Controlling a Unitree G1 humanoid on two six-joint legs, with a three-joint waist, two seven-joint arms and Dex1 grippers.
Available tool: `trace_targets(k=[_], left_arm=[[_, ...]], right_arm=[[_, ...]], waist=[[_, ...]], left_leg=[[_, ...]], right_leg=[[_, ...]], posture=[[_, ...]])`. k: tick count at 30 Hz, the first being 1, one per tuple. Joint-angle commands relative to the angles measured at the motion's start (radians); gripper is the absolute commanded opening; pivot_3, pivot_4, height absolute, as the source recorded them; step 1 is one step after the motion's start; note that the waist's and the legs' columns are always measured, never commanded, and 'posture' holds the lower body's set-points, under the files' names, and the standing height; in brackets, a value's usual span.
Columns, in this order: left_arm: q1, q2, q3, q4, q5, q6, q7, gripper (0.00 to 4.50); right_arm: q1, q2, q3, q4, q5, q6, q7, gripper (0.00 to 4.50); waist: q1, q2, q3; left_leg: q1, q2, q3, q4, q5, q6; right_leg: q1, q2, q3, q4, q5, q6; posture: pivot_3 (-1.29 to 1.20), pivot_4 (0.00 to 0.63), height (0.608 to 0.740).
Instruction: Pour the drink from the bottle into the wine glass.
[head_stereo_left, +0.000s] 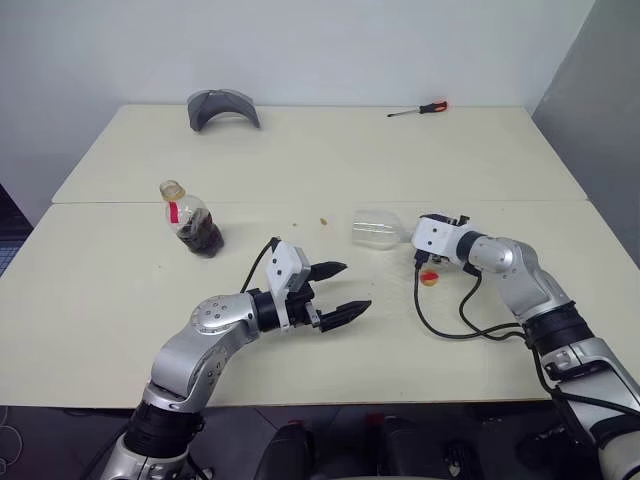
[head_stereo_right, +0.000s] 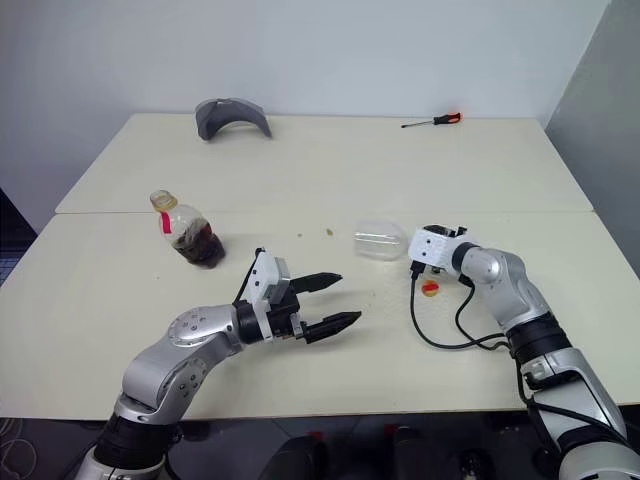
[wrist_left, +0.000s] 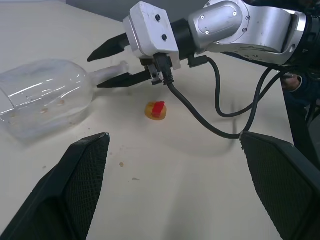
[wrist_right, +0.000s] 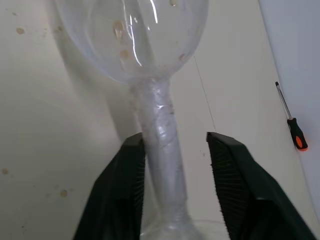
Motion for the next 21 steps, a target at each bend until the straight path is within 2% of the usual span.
trace_targets(k=[1, 3, 9, 13, 16, 19, 21], left_arm=[[-0.011, -0.004, 0.019, -0.033, -0.015, -0.006, 0.005, 4.50], [-0.011, -0.006, 0.018, -0.032, -0.014, -0.007, 0.006, 4.50], [-0.010, -0.011, 0.019, -0.030, -0.015, -0.006, 0.005, 4.50], [0.024, 0.003, 0.026, -0.053, -0.021, 0.001, 0.006, 4.50], [0.084, 0.020, 0.044, -0.090, -0.014, -0.007, 0.020, 4.50], [0.219, 0.019, 0.085, -0.172, 0.029, -0.025, 0.115, 4.50], [0.273, 0.006, 0.123, -0.209, 0.030, -0.018, 0.171, 4.50]], right_arm=[[-0.028, -0.006, -0.004, -0.013, -0.009, -0.018, -0.004, 0.59], [-0.029, -0.006, -0.002, -0.013, -0.013, -0.020, -0.006, 0.13], [-0.042, -0.005, -0.008, -0.002, -0.023, -0.038, -0.026, 0.13], [-0.073, 0.046, -0.042, 0.019, 0.043, -0.066, -0.028, 0.13], [-0.102, 0.138, -0.100, 0.037, 0.157, -0.043, -0.019, 0.13], [-0.159, 0.316, -0.225, 0.070, 0.388, 0.022, 0.002, 0.13], [-0.192, 0.396, -0.272, 0.108, 0.460, 0.048, -0.011, 0.13]], waist=[[0.000, 0.000, 0.000], [0.000, 0.000, 0.000], [0.000, 0.000, 0.000], [-0.004, 0.000, 0.000], [-0.010, 0.000, 0.000], [-0.015, 0.000, 0.000], [-0.013, 0.001, 0.001]], left_leg=[[0.000, 0.000, 0.000, 0.000, 0.000, 0.000], [0.000, 0.000, 0.000, 0.000, 0.000, 0.000], [0.000, 0.000, 0.000, 0.000, 0.000, 0.000], [0.000, 0.000, 0.000, 0.000, 0.000, 0.000], [0.000, 0.001, 0.001, -0.001, 0.000, 0.000], [0.001, 0.002, 0.001, -0.001, 0.000, 0.000], [0.001, 0.002, 0.001, -0.001, 0.000, 0.000]], right_leg=[[0.000, 0.000, 0.000, 0.000, 0.000, 0.000], [0.000, 0.000, 0.000, 0.000, 0.000, 0.000], [0.000, 0.000, 0.000, 0.000, 0.000, 0.000], [0.000, 0.000, 0.000, 0.000, 0.000, 0.000], [-0.001, 0.000, 0.001, 0.000, 0.000, 0.000], [-0.001, 0.000, 0.001, 0.000, 0.000, 0.000], [-0.001, 0.000, 0.001, 0.001, 0.000, 0.000]], posture=[[0.00, 0.150, 0.740], [0.00, 0.150, 0.740], [0.00, 0.150, 0.740], [0.00, 0.150, 0.740], [0.00, 0.150, 0.740], [0.00, 0.150, 0.740], [0.00, 0.150, 0.740]])
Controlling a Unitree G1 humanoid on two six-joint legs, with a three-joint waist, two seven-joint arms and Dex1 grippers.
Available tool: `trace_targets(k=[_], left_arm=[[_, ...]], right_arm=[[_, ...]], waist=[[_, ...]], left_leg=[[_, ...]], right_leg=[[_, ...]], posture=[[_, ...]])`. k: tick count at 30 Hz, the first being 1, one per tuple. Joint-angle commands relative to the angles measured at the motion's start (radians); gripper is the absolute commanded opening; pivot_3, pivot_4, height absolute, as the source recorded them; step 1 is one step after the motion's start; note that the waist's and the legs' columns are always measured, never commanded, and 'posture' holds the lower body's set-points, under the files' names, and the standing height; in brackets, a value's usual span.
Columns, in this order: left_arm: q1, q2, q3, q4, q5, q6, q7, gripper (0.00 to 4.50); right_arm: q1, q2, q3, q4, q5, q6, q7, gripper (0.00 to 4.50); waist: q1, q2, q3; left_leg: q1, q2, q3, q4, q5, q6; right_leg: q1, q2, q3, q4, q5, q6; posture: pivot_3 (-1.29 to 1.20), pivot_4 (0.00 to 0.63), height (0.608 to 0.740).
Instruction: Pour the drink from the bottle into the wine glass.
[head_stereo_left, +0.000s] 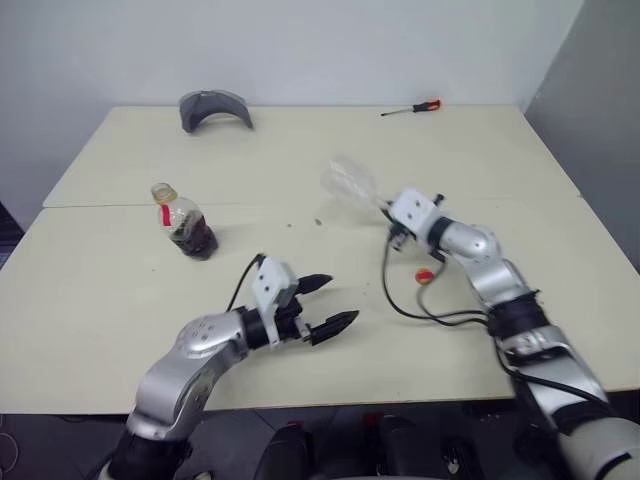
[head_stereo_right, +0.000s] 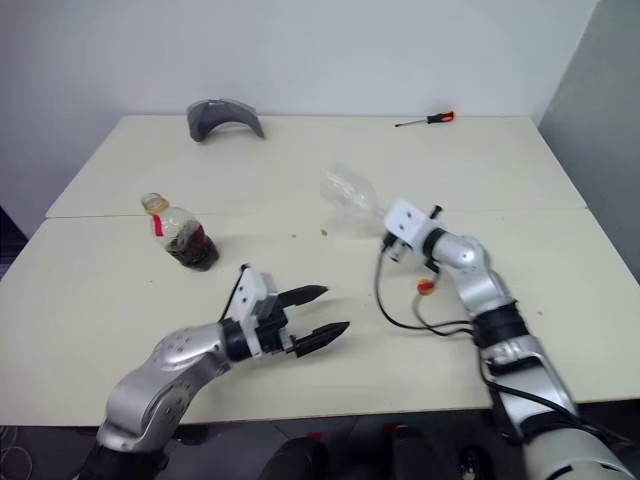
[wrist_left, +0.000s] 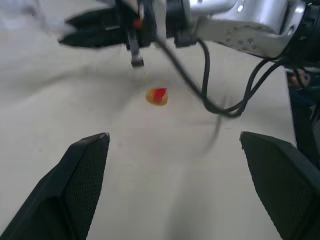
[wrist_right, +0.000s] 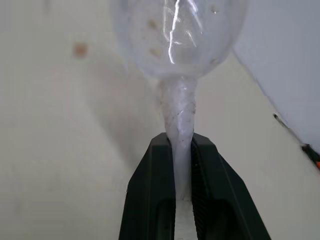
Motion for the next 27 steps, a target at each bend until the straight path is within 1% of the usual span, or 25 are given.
trace_targets(k=[1, 3, 4, 7, 9, 12, 15, 19, 21, 23, 27], left_arm=[[0.060, -0.021, 0.076, -0.100, 0.005, -0.006, 0.104, 4.50], [0.101, -0.051, 0.110, -0.137, 0.022, -0.012, 0.181, 4.50], [0.140, -0.062, 0.119, -0.175, 0.055, -0.024, 0.225, 4.50], [0.272, -0.081, 0.138, -0.282, 0.144, -0.062, 0.317, 4.50], [0.336, -0.098, 0.158, -0.330, 0.169, -0.072, 0.359, 4.50], [0.396, -0.129, 0.190, -0.389, 0.197, -0.075, 0.421, 4.50], [0.400, -0.141, 0.231, -0.415, 0.228, -0.074, 0.465, 4.50], [0.449, -0.150, 0.228, -0.475, 0.219, -0.055, 0.474, 4.50], [0.476, -0.151, 0.235, -0.489, 0.217, -0.055, 0.472, 4.50], [0.499, -0.158, 0.232, -0.501, 0.220, -0.059, 0.477, 4.50], [0.507, -0.165, 0.229, -0.493, 0.227, -0.072, 0.480, 4.50]], right_arm=[[-0.082, 0.097, -0.099, 0.029, 0.158, 0.036, -0.015, 0.13], [-0.104, 0.148, -0.108, 0.084, 0.179, 0.045, -0.027, 0.13], [-0.114, 0.182, -0.111, 0.114, 0.192, 0.035, -0.027, 0.13], [-0.140, 0.281, -0.121, 0.196, 0.228, -0.003, -0.034, 0.13], [-0.153, 0.332, -0.118, 0.253, 0.230, -0.035, -0.037, 0.13], [-0.163, 0.409, -0.118, 0.344, 0.229, -0.081, -0.042, 0.13], [-0.162, 0.456, -0.107, 0.419, 0.216, -0.122, -0.059, 0.13], [-0.149, 0.471, -0.057, 0.489, 0.162, -0.135, -0.099, 0.13], [-0.142, 0.471, -0.041, 0.510, 0.142, -0.120, -0.147, 0.13], [-0.117, 0.459, -0.030, 0.490, 0.138, -0.090, -0.165, 0.13], [-0.064, 0.405, 0.027, 0.412, 0.100, -0.003, -0.153, 0.13]], waist=[[0.009, 0.000, 0.000], [0.021, 0.000, 0.000], [0.024, 0.000, 0.000], [0.019, 0.000, 0.000], [0.018, 0.001, 0.000], [0.016, 0.001, 0.001], [0.024, 0.001, 0.000], [0.014, 0.001, 0.000], [0.014, 0.001, 0.000], [0.014, 0.001, 0.000], [0.015, 0.001, -0.002]], left_leg=[[0.000, 0.000, -0.001, 0.000, 0.000, 0.000], [0.000, -0.001, -0.002, 0.001, -0.002, 0.003], [0.000, -0.001, -0.002, 0.001, -0.002, 0.004], [0.000, -0.002, -0.001, 0.001, -0.002, 0.004], [-0.001, -0.002, 0.000, 0.000, -0.002, 0.004], [0.000, -0.001, -0.001, 0.000, -0.002, 0.004], [0.000, -0.002, -0.003, 0.000, -0.002, 0.004], [0.000, -0.002, -0.001, 0.000, -0.002, 0.004], [0.000, -0.001, 0.000, -0.001, -0.002, 0.004], [0.001, -0.001, 0.000, -0.001, -0.002, 0.004], [0.003, -0.001, -0.001, -0.001, -0.002, 0.004]], right_leg=[[0.000, 0.000, 0.000, 0.000, 0.000, 0.000], [0.001, 0.000, -0.001, 0.000, 0.000, 0.000], [0.001, -0.001, -0.002, 0.000, 0.000, 0.000], [0.001, -0.002, 0.000, -0.001, 0.000, 0.000], [0.000, -0.002, 0.000, -0.001, 0.000, 0.000], [0.000, -0.001, -0.001, 0.000, 0.001, -0.001], [0.001, -0.001, -0.002, 0.000, 0.001, -0.001], [0.000, -0.001, -0.001, 0.000, 0.001, -0.001], [0.000, -0.001, 0.000, -0.001, 0.001, -0.001], [0.001, -0.001, 0.000, 0.000, 0.001, -0.001], [0.002, -0.001, -0.001, 0.000, 0.001, -0.001]], posture=[[0.00, 0.150, 0.740], [0.00, 0.150, 0.740], [0.00, 0.150, 0.740], [0.00, 0.150, 0.740], [0.00, 0.150, 0.740], [0.00, 0.150, 0.740], [0.00, 0.150, 0.740], [0.00, 0.150, 0.740], [0.00, 0.150, 0.740], [0.00, 0.150, 0.740], [0.00, 0.150, 0.740]])
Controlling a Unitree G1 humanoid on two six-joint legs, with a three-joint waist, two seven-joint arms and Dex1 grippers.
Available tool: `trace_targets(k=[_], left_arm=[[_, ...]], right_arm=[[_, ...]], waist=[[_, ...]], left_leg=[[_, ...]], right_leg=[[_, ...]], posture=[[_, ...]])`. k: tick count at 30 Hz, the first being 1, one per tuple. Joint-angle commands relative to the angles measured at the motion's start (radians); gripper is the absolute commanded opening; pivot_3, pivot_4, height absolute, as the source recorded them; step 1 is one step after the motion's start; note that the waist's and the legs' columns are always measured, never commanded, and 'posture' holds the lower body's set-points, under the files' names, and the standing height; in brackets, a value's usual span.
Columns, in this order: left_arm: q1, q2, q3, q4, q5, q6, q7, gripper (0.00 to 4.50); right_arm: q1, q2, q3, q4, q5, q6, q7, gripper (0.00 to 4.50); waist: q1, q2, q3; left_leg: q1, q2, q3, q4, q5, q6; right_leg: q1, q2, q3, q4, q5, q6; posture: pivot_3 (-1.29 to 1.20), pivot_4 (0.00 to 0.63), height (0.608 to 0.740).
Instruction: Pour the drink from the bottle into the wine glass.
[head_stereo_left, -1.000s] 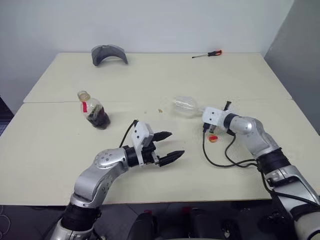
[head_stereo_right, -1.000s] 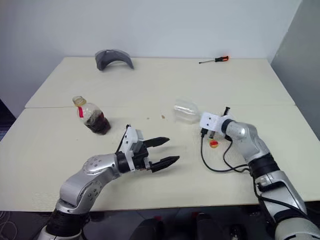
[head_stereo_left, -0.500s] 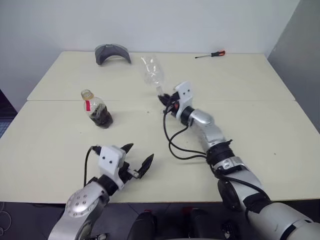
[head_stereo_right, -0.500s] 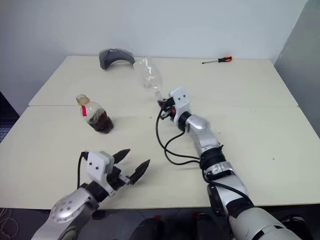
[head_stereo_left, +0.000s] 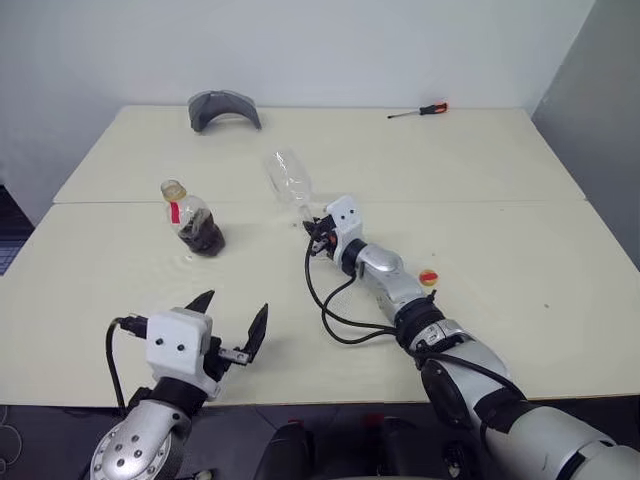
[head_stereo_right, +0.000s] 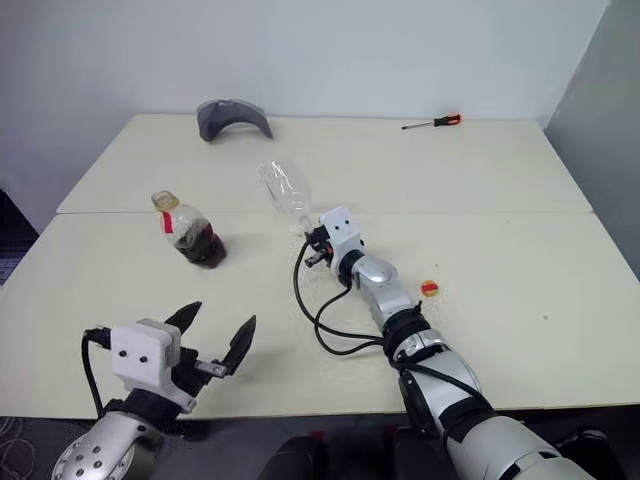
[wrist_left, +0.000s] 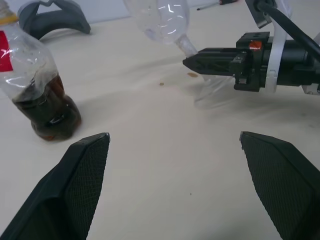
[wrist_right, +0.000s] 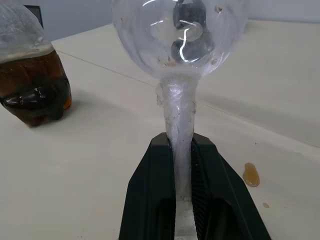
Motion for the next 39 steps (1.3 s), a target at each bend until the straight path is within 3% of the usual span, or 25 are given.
trace_targets(k=[1, 11, 19, 30, 39], left_arm=[[-0.006, -0.006, 0.003, -0.032, 0.009, -0.019, 0.008, 4.50], [-0.087, -0.002, -0.016, -0.031, 0.007, 0.031, 0.026, 4.50], [-0.138, 0.007, -0.009, -0.026, -0.008, 0.066, 0.019, 4.50], [-0.093, 0.004, 0.052, 0.026, -0.017, -0.014, -0.026, 4.50], [-0.049, -0.009, 0.051, 0.040, 0.000, -0.069, -0.027, 4.50]], right_arm=[[0.070, 0.023, 0.050, -0.074, -0.044, 0.107, 0.005, 0.13], [0.301, -0.171, 0.117, -0.606, -0.041, 0.498, 0.121, 0.13], [0.357, -0.203, 0.136, -0.754, -0.027, 0.612, 0.123, 0.13], [0.195, -0.044, 0.055, -0.540, 0.033, 0.350, 0.068, 0.13], [0.077, 0.034, 0.087, -0.186, -0.022, 0.077, 0.066, 0.13]], waist=[[0.000, 0.000, -0.001], [0.011, 0.002, -0.011], [0.005, 0.002, -0.012], [-0.004, 0.003, -0.010], [0.000, 0.003, -0.010]], left_leg=[[0.000, 0.000, 0.000, 0.000, 0.000, 0.000], [0.000, -0.001, -0.001, 0.000, 0.000, 0.000], [0.002, 0.000, -0.001, -0.001, 0.000, 0.000], [0.002, 0.001, 0.000, -0.003, 0.000, 0.000], [-0.001, 0.000, -0.001, -0.002, 0.000, 0.000]], right_leg=[[0.000, 0.000, 0.000, 0.000, 0.000, 0.000], [0.001, 0.000, 0.000, -0.002, 0.000, 0.000], [0.002, 0.001, -0.001, -0.001, 0.000, 0.000], [0.000, 0.002, 0.000, -0.001, -0.001, -0.002], [-0.001, 0.001, -0.001, -0.001, -0.001, -0.002]], posture=[[0.00, 0.150, 0.740], [0.00, 0.150, 0.740], [0.00, 0.150, 0.740], [0.00, 0.150, 0.740], [0.00, 0.150, 0.740]])
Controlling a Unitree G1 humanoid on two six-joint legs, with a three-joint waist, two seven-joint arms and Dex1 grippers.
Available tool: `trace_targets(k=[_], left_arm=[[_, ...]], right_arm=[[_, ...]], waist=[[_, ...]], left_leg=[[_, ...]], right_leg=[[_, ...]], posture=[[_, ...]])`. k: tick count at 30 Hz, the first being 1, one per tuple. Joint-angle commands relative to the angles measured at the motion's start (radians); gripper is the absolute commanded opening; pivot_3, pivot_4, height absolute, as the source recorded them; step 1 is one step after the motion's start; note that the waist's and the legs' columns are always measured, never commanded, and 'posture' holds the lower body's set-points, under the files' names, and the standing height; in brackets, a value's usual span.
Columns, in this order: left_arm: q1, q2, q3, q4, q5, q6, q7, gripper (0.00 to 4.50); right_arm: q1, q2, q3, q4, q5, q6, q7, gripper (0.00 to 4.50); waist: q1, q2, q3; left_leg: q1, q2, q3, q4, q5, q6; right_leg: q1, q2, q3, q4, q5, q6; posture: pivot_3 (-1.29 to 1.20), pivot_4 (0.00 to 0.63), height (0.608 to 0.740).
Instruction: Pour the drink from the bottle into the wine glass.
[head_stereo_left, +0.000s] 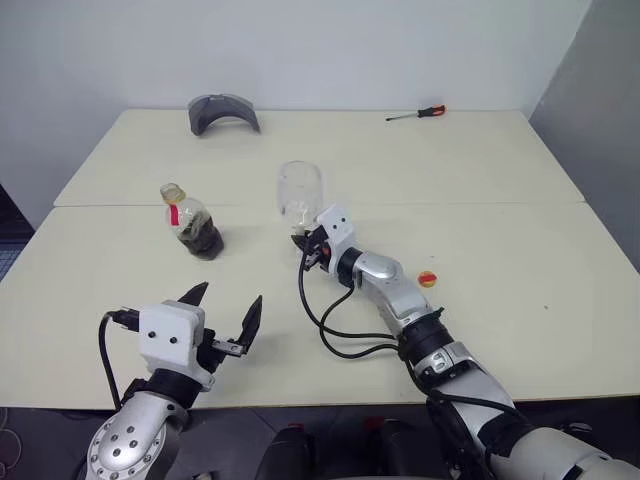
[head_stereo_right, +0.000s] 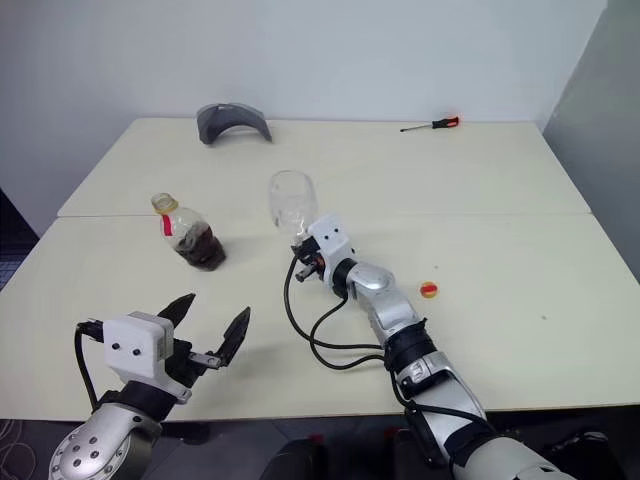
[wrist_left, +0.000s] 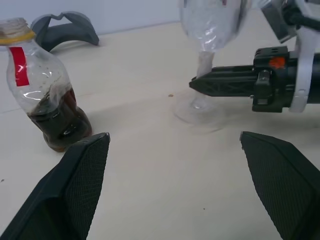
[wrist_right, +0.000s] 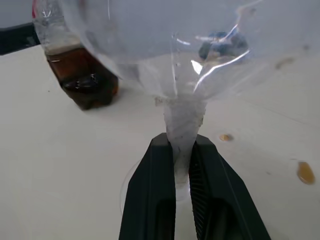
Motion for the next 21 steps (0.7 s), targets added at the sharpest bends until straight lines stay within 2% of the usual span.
trace_targets(k=[1, 7, 18, 20, 21], left_arm=[[0.007, -0.005, 0.012, -0.011, 0.007, -0.033, 0.001, 4.50], [-0.002, -0.004, 0.020, -0.006, 0.007, -0.033, 0.009, 4.50], [-0.042, -0.003, -0.003, -0.010, 0.009, -0.007, 0.027, 4.50], [-0.049, 0.000, -0.001, -0.009, 0.008, -0.003, 0.026, 4.50], [-0.052, 0.001, -0.001, -0.009, 0.007, 0.000, 0.027, 4.50]], right_arm=[[-0.079, 0.040, 0.000, 0.117, -0.032, -0.109, -0.025, 0.13], [-0.145, -0.016, 0.033, 0.271, -0.134, -0.146, -0.118, 0.13], [-0.177, -0.022, -0.040, 0.315, -0.092, -0.117, -0.109, 0.13], [-0.173, -0.016, -0.047, 0.310, -0.089, -0.110, -0.104, 0.87], [-0.169, -0.014, -0.049, 0.304, -0.087, -0.107, -0.099, 1.06]], waist=[[0.000, 0.000, 0.000], [-0.001, 0.000, 0.000], [0.002, 0.000, 0.000], [0.002, 0.000, 0.000], [0.002, 0.000, 0.000]], left_leg=[[0.000, 0.000, 0.000, 0.000, 0.000, 0.000], [0.001, 0.000, 0.000, 0.000, 0.000, 0.000], [0.001, 0.000, 0.000, 0.000, 0.000, 0.000], [0.001, 0.000, 0.000, 0.000, 0.000, 0.000], [0.001, 0.000, 0.000, 0.000, 0.000, 0.000]], right_leg=[[0.000, 0.000, 0.000, 0.000, 0.000, 0.000], [0.001, 0.000, 0.000, 0.001, 0.000, 0.000], [0.001, 0.000, 0.000, 0.001, 0.000, 0.000], [0.001, 0.000, 0.000, 0.001, 0.000, 0.000], [0.001, 0.000, 0.000, 0.001, 0.000, 0.000]], posture=[[0.00, 0.150, 0.740], [0.00, 0.150, 0.740], [0.00, 0.150, 0.740], [0.00, 0.150, 0.740], [0.00, 0.150, 0.740]])
